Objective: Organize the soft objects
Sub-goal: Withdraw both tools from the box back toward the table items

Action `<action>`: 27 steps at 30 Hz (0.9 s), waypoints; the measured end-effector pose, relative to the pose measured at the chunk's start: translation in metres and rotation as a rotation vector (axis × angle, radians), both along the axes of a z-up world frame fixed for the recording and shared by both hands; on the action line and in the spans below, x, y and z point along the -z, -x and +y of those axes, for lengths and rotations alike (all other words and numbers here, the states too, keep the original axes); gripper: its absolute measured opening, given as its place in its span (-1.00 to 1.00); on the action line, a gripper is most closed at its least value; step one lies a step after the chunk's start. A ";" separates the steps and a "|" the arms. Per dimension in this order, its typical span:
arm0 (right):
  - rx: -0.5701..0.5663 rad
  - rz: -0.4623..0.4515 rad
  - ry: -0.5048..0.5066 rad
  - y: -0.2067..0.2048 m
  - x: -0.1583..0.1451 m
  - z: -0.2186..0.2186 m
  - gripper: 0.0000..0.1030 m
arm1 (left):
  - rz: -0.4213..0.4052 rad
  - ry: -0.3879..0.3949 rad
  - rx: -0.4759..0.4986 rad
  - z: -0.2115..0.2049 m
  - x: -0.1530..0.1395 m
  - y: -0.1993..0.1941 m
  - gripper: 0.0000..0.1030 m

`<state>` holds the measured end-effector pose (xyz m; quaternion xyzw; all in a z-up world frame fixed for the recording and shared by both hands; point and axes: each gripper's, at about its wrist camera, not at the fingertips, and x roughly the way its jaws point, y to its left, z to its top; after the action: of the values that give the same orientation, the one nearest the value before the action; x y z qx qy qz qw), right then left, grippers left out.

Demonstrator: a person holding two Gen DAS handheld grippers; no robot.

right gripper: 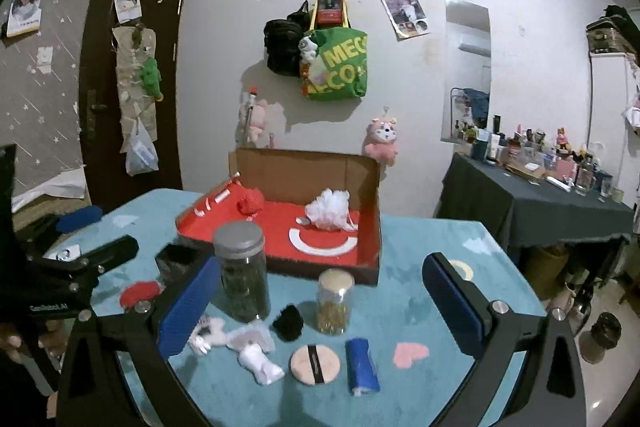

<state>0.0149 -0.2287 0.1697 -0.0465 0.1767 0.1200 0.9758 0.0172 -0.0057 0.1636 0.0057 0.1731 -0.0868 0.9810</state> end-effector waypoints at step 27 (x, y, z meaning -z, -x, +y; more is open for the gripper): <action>0.070 0.204 -0.018 -0.014 0.126 0.006 1.00 | 0.194 0.018 -0.066 0.004 0.111 -0.010 0.93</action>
<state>0.0289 -0.2226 0.0439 -0.0189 0.2755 0.0918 0.9567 0.0271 -0.0014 0.0530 -0.0173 0.2665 -0.0563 0.9620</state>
